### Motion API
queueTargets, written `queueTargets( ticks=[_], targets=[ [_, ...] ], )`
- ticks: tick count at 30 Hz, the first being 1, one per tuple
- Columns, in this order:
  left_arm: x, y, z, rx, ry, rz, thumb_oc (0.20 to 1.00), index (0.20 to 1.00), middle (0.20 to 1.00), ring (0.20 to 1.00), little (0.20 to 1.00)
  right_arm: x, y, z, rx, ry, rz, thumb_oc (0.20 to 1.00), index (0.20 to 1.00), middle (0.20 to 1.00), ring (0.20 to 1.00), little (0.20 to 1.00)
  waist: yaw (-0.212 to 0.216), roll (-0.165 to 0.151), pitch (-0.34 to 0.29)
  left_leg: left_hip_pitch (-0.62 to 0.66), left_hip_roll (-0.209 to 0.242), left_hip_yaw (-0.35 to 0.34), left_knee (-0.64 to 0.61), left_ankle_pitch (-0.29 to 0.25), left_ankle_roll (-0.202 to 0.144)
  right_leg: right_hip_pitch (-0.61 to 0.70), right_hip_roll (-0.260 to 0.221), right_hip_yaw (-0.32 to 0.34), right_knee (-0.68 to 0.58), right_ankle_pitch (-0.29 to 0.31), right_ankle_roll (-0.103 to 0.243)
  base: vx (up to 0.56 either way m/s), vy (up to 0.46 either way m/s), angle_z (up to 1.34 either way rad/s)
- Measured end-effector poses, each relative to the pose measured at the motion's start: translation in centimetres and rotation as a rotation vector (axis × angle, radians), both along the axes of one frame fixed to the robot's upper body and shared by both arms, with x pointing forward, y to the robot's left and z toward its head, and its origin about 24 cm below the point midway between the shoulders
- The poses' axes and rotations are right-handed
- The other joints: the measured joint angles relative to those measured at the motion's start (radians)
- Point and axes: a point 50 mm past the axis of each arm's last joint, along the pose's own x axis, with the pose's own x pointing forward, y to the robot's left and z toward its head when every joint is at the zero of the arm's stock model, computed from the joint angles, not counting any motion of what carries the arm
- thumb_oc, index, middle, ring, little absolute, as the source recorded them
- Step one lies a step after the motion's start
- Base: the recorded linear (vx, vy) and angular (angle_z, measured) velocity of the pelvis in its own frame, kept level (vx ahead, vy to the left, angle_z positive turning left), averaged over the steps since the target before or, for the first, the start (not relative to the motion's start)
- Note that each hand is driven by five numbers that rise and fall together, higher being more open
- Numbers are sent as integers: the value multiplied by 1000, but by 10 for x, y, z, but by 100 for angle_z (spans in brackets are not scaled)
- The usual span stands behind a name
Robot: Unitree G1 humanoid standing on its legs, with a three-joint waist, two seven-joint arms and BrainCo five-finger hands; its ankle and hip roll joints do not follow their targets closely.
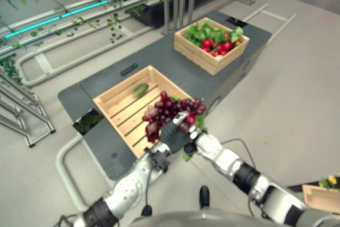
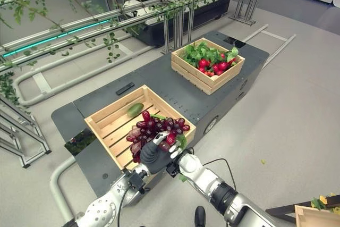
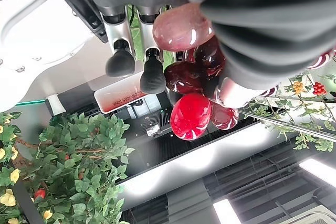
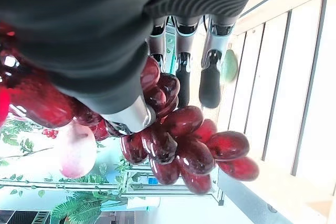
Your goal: Pick up the fruits from the basket on one side to the basket on the other side
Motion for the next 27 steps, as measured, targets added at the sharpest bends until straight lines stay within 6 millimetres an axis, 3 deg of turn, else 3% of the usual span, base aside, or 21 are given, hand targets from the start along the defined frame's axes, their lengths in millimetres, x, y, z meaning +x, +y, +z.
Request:
queueTargets(
  ticks=[19, 20, 21, 22, 27],
  targets=[
    [1, -2, 1, -12, -2, 10, 200, 200, 200, 200, 200, 1, 0, 1, 3, -6, -17, 200, 200, 200, 200, 200, -1, -1, -1, 4, 0, 1, 0, 0, 0, 3, 0, 0, 1, 1, -1, 0, 0, 0],
    [1, -2, 2, -12, -2, 10, 316, 316, 316, 316, 316, 1, 0, 1, 3, -6, -17, 200, 200, 200, 200, 200, -1, -1, -1, 4, 0, 1, 0, 0, 0, 3, 0, 0, 1, 1, -1, 0, 0, 0],
    [1, -1, 2, -14, -3, 13, 533, 533, 533, 533, 533, 1, 0, 1, 4, -7, -20, 200, 200, 200, 200, 200, -1, -1, -1, 4, 0, 1, 0, 0, 0, 3, 1, 0, 2, 1, -1, 0, 0, 0],
    [1, -1, 2, -15, -5, 16, 1000, 1000, 1000, 1000, 1000, 1, 0, 1, 4, -7, -20, 200, 200, 200, 200, 200, -1, -1, -1, 4, 0, 1, 0, 0, 0, 4, 0, 0, 3, 1, -1, 0, 0, 0],
    [5, -4, 8, -10, -48, 15, 1000, 1000, 1000, 1000, 1000, 1, 0, 1, 5, -7, -20, 200, 200, 200, 200, 200, 0, -1, -1, 5, 0, 1, 0, 0, 0, 5, 1, 0, 4, 1, -1, 0, 0, 0]
  ],
)
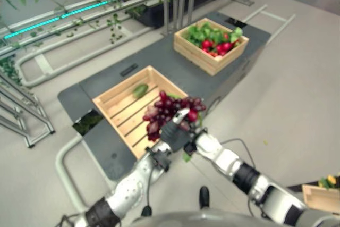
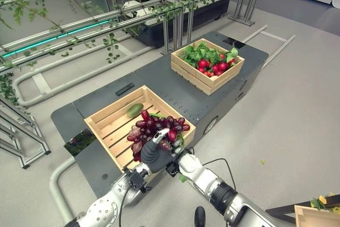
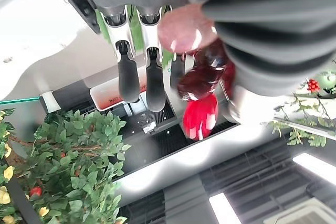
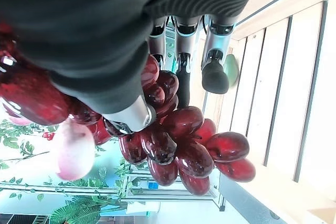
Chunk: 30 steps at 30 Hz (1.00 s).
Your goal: Pick up the fruits from the basket on one side to the basket on the other side
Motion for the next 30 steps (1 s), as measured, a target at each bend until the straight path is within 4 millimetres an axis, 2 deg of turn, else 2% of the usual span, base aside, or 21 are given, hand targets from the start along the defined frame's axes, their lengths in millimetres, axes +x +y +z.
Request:
queueTargets(
  ticks=[11, 20, 26, 30],
  targets=[
    [4, -4, 6, 35, -54, 28, 1000, 1000, 1000, 1000, 1000, 0, 2, 1, 7, -1, -5, 200, 200, 200, 200, 200, 0, 0, 0, 0, 0, 0, 0, 0, 0, 0, 0, 0, 0, 0, 0, 0, 0, 0],
    [12, 14, 6, 62, -63, 147, 1000, 1000, 1000, 1000, 1000, 1, 0, 0, 6, -3, -27, 200, 200, 200, 200, 200, 1, 0, 0, 0, 0, 0, 0, 0, 0, 0, 0, 0, -1, 0, 0, 0, 0, 0],
    [14, 35, 2, 140, -96, 260, 1000, 1000, 1000, 1000, 1000, 1, -7, -3, -1, 12, -49, 200, 200, 200, 200, 200, 2, 0, 0, 0, 1, -1, 0, 0, 0, 1, 0, 0, -1, 0, 0, 0, 0, 0],
    [13, 77, -5, 249, -114, 466, 1000, 1000, 1000, 1000, 1000, 1, -23, -10, 21, 44, -131, 200, 200, 200, 200, 200, 16, 0, 0, 0, 2, -2, 0, 0, 1, 1, 1, -1, -5, -3, 2, 0, 0, 0]
  ],
)
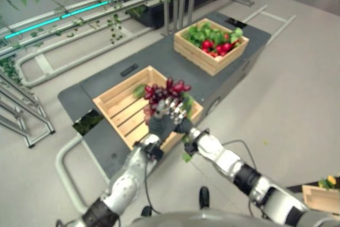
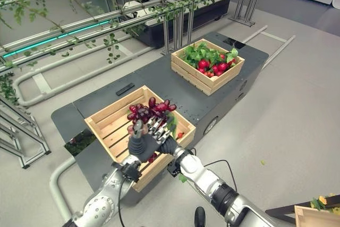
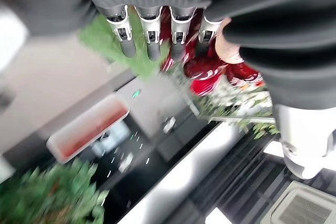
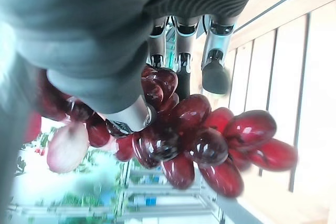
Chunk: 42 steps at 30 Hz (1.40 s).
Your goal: Pick up the fruits from the basket on one side to the basket on the other side
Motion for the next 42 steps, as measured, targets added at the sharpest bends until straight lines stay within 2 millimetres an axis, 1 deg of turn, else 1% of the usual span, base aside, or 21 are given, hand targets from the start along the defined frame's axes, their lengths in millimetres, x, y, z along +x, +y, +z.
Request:
queueTargets(
  ticks=[2, 3, 4, 6, 8, 10, 14, 16, 20, 23, 24, 25, 26, 27, 31, 34, 36, 37, 38, 39, 42],
  targets=[
    [-5, 26, -4, 97, -2, 133, 1000, 1000, 1000, 1000, 1000, 0, -19, -6, -18, 15, -61, 200, 200, 200, 200, 200, 33, 0, 0, -2, 0, -3, 0, 0, 0, 1, 0, -2, 0, -1, 1, -4, -1, 2],
    [-6, 34, -4, 123, -11, 174, 1000, 1000, 1000, 1000, 1000, 1, -22, -6, -16, 17, -74, 200, 200, 200, 200, 200, 33, -1, 0, -1, 0, -3, 0, 0, 0, 0, 0, -2, 0, -2, 2, -7, 2, 5],
    [-11, 48, -6, 162, -7, 248, 1000, 1000, 1000, 1000, 1000, 2, -31, -7, -21, 17, -107, 200, 200, 200, 200, 200, 38, -1, 1, -3, 0, -7, 0, 0, 0, 1, -1, -6, 0, -3, 3, 0, 2, 6],
    [-19, 61, -10, 207, 8, 311, 1000, 1000, 1000, 1000, 1000, 6, -43, -5, -21, 9, -157, 200, 200, 200, 200, 200, 46, -3, 2, -5, 1, -18, 0, 0, 0, 6, -1, -17, 0, -6, 2, -5, -1, 13],
    [-24, 69, -14, 219, 30, 341, 1000, 1000, 1000, 1000, 1000, 9, -58, -1, -15, -5, -215, 200, 200, 200, 200, 200, 61, -9, 7, -3, 3, -21, 0, 0, -1, 10, -1, -23, 0, -8, 3, -21, -1, 9],
    [-28, 70, -18, 247, 40, 348, 1000, 1000, 1000, 1000, 1000, 12, -66, 1, -18, -13, -239, 200, 200, 200, 200, 200, 71, -15, 11, -5, 3, -24, 0, 0, -1, 9, -1, -25, 0, -8, 3, -12, 1, 2],
    [-29, 71, -25, 314, 51, 354, 1000, 1000, 1000, 1000, 1000, 11, -68, 1, -7, -9, -253, 200, 200, 200, 200, 200, 81, -25, 21, -13, 1, -28, 3, 0, -1, 7, -3, -29, 0, -9, 3, -21, 5, 3],
    [-31, 75, -30, 361, 63, 372, 1000, 1000, 1000, 1000, 1000, 11, -71, 1, -2, -9, -266, 200, 200, 200, 200, 200, 83, -29, 24, -20, 1, -31, 4, 0, -1, 2, -3, -31, 0, -9, 3, -7, 1, 2],
    [-33, 82, -36, 428, 82, 405, 1000, 1000, 1000, 1000, 1000, 12, -76, 2, 1, -14, -288, 200, 200, 200, 200, 200, 89, -29, 25, -19, 1, -31, 1, 0, -1, 1, -4, -32, 0, -10, 4, 0, 0, 0],
    [-41, 92, -58, 508, 181, 443, 1000, 1000, 1000, 1000, 1000, 14, -80, 4, 7, -21, -309, 200, 200, 200, 200, 200, 92, -29, 30, -19, 1, -31, 1, 0, -1, 1, -4, -32, 0, -10, 4, 0, 0, 0],
    [-41, 93, -60, 511, 193, 447, 1000, 1000, 1000, 1000, 1000, 15, -81, 5, 8, -22, -313, 200, 200, 200, 200, 200, 92, -30, 34, -19, 1, -31, 1, 0, -1, 1, -4, -32, 0, -10, 4, 0, 0, 0],
    [-46, 95, -68, 530, 230, 450, 1000, 1000, 1000, 1000, 1000, 15, -82, 5, 9, -24, -319, 200, 200, 200, 200, 200, 93, -32, 43, -19, 1, -31, 1, 0, -1, 2, -4, -32, 0, -10, 4, 0, 0, 0],
    [-46, 95, -70, 541, 237, 450, 1000, 1000, 1000, 1000, 1000, 15, -83, 5, 8, -25, -320, 200, 200, 200, 200, 200, 93, -32, 47, -19, 1, -31, 1, 0, -1, 2, -4, -32, 0, -10, 4, 0, 0, 0],
    [-51, 96, -75, 567, 263, 446, 1000, 1000, 1000, 1000, 1000, 15, -83, 5, 8, -23, -320, 200, 200, 200, 200, 200, 94, -32, 53, -19, 1, -31, 2, 0, -1, 2, -4, -32, 0, -10, 4, 0, 0, 0],
    [-56, 98, -84, 648, 294, 436, 1000, 1000, 1000, 1000, 1000, 14, -83, 4, 7, -22, -321, 200, 200, 200, 200, 200, 94, -30, 56, -19, 1, -31, 1, 0, -1, 1, -4, -32, 0, -10, 4, 0, 0, 0],
    [-60, 102, -97, 725, 352, 425, 1000, 1000, 1000, 1000, 1000, 12, -85, 9, 12, -44, -317, 200, 200, 200, 200, 200, 92, -32, 57, -18, 0, -31, 0, 0, -1, 1, -4, -32, 0, -10, 4, 0, 0, 0],
    [-62, 105, -113, 814, 404, 399, 1000, 1000, 1000, 1000, 1000, 10, -94, 15, 16, -69, -334, 200, 200, 200, 200, 200, 93, -33, 60, -18, 0, -30, 0, 0, -1, 2, -4, -31, 0, -9, 3, 0, 0, 0],
    [-68, 109, -126, 883, 460, 382, 1000, 1000, 1000, 1000, 1000, 10, -96, 20, 18, -88, -337, 200, 200, 200, 200, 200, 87, -35, 60, -17, 0, -29, 0, -1, -1, 2, -4, -31, 0, -10, 4, 0, 0, 0],
    [-71, 111, -134, 916, 503, 370, 1000, 1000, 1000, 1000, 1000, 9, -99, 23, 20, -101, -339, 200, 200, 200, 200, 200, 90, -35, 60, -17, 0, -27, 0, -1, -1, 2, -4, -31, 0, -10, 4, 0, 0, 0],
    [-81, 114, -149, 970, 590, 345, 1000, 1000, 1000, 1000, 1000, 10, -102, 30, 33, -127, -348, 200, 200, 200, 200, 200, 76, -43, 64, -16, 0, -24, 0, -1, -1, 1, -3, -28, 0, -10, 4, -5, 20, -4],
    [-100, 120, -170, 1103, 703, 273, 1000, 1000, 1000, 1000, 1000, 7, -112, 41, 43, -169, -364, 200, 200, 200, 200, 200, 59, -60, 68, -14, -2, -19, 0, -2, 0, -1, -3, -23, 1, -10, 5, -14, 47, -6]
  ],
)
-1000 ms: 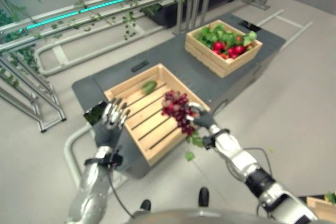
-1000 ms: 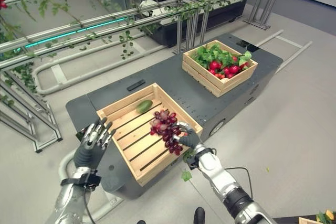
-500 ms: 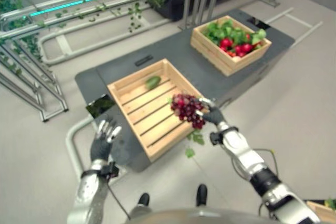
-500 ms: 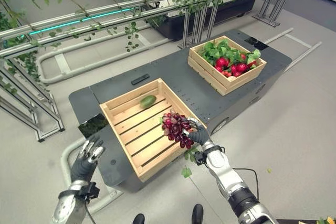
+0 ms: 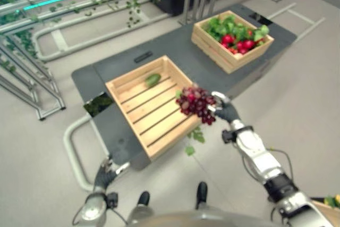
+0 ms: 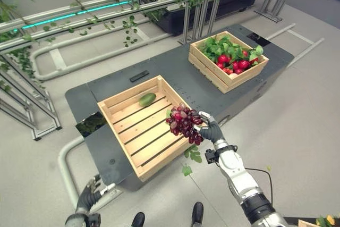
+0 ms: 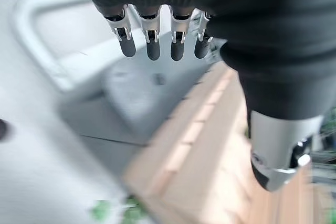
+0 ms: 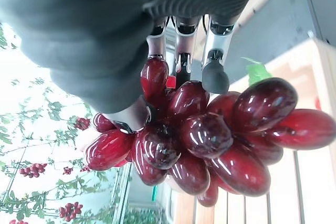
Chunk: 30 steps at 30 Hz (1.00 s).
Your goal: Pick up the fruits from the basket on one side to the basket on the other side
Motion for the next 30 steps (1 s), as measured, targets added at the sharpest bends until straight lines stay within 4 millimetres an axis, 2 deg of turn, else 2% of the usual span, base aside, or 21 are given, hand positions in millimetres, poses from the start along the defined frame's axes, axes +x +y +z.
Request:
queueTargets(
  ticks=[2, 3, 5, 7, 9, 13, 14, 15, 19, 21, 22, 23, 24, 25, 26, 27, 28, 29, 30],
  targets=[
    [-20, 2, -22, 39, 162, 7, 1000, 1000, 1000, 1000, 1000, -9, -10, 3, 21, -13, -22, 200, 200, 200, 200, 200, 7, -3, 0, 12, -3, 6, 0, -4, 4, 7, -2, 9, 0, -1, 2, -6, 36, -15],
    [-35, 3, -31, 61, 246, 6, 1000, 1000, 1000, 1000, 1000, -13, -13, 2, 33, -10, -28, 200, 200, 200, 200, 200, -10, -10, -2, 23, -5, 23, 0, -9, 6, 9, -1, 23, 0, -1, 3, -13, 29, -23],
    [-54, 5, -40, 82, 343, 18, 1000, 1000, 1000, 1000, 1000, -20, -16, 1, 30, -3, -23, 200, 200, 200, 200, 200, -21, -20, -4, 30, -10, 30, -1, -13, 10, 10, -4, 33, 4, -1, 6, -14, 52, -21],
    [-64, 7, -46, 101, 409, 21, 1000, 1000, 1000, 1000, 1000, -27, -22, -3, 42, 16, -42, 200, 200, 200, 200, 200, -37, -36, -14, 34, -17, 38, -1, -19, 15, 2, -4, 56, 5, 4, 7, -6, 58, -24],
    [-70, 8, -49, 108, 456, 40, 1000, 1000, 1000, 1000, 1000, -33, -26, -6, 56, 30, -53, 200, 200, 200, 200, 200, -32, -49, -23, 40, -25, 56, 0, -23, 21, -6, -7, 77, 5, 8, 11, -9, 63, -30],
    [-75, 11, -51, 112, 481, 95, 1000, 1000, 1000, 1000, 1000, -48, -36, -10, 77, 45, -88, 200, 200, 200, 200, 200, -61, -69, -38, 51, -49, 72, 1, -34, 36, -10, -19, 115, 5, 15, 23, -44, 107, -27],
    [-75, 12, -51, 117, 487, 101, 1000, 1000, 1000, 1000, 1000, -49, -37, -10, 82, 45, -93, 200, 200, 200, 200, 200, -49, -73, -41, 52, -53, 80, 3, -36, 39, -13, -22, 125, 5, 16, 24, -74, 101, -37],
    [-73, 14, -51, 126, 486, 104, 1000, 1000, 1000, 1000, 1000, -53, -40, -12, 87, 46, -108, 200, 200, 200, 200, 200, -71, -83, -48, 48, -65, 87, 13, -41, 45, -20, -28, 146, 6, 22, 30, -86, 108, -26],
    [-67, 14, -51, 139, 479, 99, 1000, 1000, 1000, 1000, 1000, -58, -43, -13, 94, 48, -127, 200, 200, 200, 200, 200, -107, -93, -55, 43, -101, 108, 57, -68, 64, -28, -48, 188, 6, 29, 40, -121, 81, -34],
    [-56, 14, -49, 168, 461, 59, 1000, 1000, 1000, 1000, 1000, -60, -45, -13, 105, 43, -142, 200, 200, 200, 200, 200, -116, -110, -64, -7, -130, 150, 136, -110, 79, -88, -51, 212, 26, 68, 45, -131, -4, -97],
    [-52, 15, -48, 179, 450, 55, 1000, 1000, 1000, 1000, 1000, -57, -42, -9, 115, 26, -138, 200, 200, 200, 200, 200, -125, -117, -62, -69, -147, 189, 231, -159, 94, -144, -36, 215, 27, 143, 41, -109, -32, -143],
    [-51, 15, -48, 175, 447, 64, 1000, 1000, 1000, 1000, 1000, -53, -42, -5, 121, 5, -138, 200, 200, 200, 200, 200, -129, -108, -50, -99, -136, 205, 278, -180, 107, -162, -30, 216, 6, 213, 46, -111, -20, -119],
    [-48, 15, -48, 176, 440, 68, 1000, 1000, 1000, 1000, 1000, -58, -46, -9, 126, 21, -154, 200, 200, 200, 200, 200, -151, -100, -45, -114, -127, 214, 303, -189, 119, -155, -36, 197, 8, 181, 73, -130, 14, -53],
    [-38, 15, -44, 177, 395, 61, 1000, 1000, 1000, 1000, 1000, -69, -51, -19, 127, 72, -184, 200, 200, 200, 200, 200, -155, -72, -41, -106, -81, 238, 297, -181, 107, -128, -3, 118, 91, 47, 84, -156, 19, -8],
    [-33, 14, -43, 184, 376, 47, 1000, 1000, 1000, 1000, 1000, -73, -54, -22, 121, 88, -191, 200, 200, 200, 200, 200, -153, -51, -41, -107, -44, 261, 288, -170, 94, -121, 23, 88, 161, -18, 39, -152, 20, -5],
    [-25, 16, -39, 207, 352, 16, 1000, 1000, 1000, 1000, 1000, -77, -58, -23, 116, 99, -202, 200, 200, 200, 200, 200, -149, -28, -40, -101, -7, 266, 263, -146, 77, -96, 45, 51, 226, -92, 27, -97, 8, -7],
    [-22, 19, -37, 226, 346, -1, 1000, 1000, 1000, 1000, 1000, -77, -59, -22, 117, 96, -204, 200, 200, 200, 200, 200, -140, -31, -40, -96, -12, 267, 247, -131, 69, -77, 53, 44, 217, -101, 23, -147, -10, -34],
    [-18, 19, -37, 237, 344, -17, 1000, 1000, 1000, 1000, 1000, -73, -59, -17, 118, 73, -196, 200, 200, 200, 200, 200, -126, -44, -34, -90, -19, 273, 232, -120, 64, -71, 58, 60, 174, -74, -19, -129, -17, -50],
    [-15, 17, -37, 233, 338, -22, 1000, 1000, 1000, 1000, 1000, -72, -59, -16, 118, 66, -194, 200, 200, 200, 200, 200, -131, -43, -30, -91, -26, 273, 234, -119, 63, -70, 63, 64, 153, -56, -30, -153, -18, -92]
  ],
)
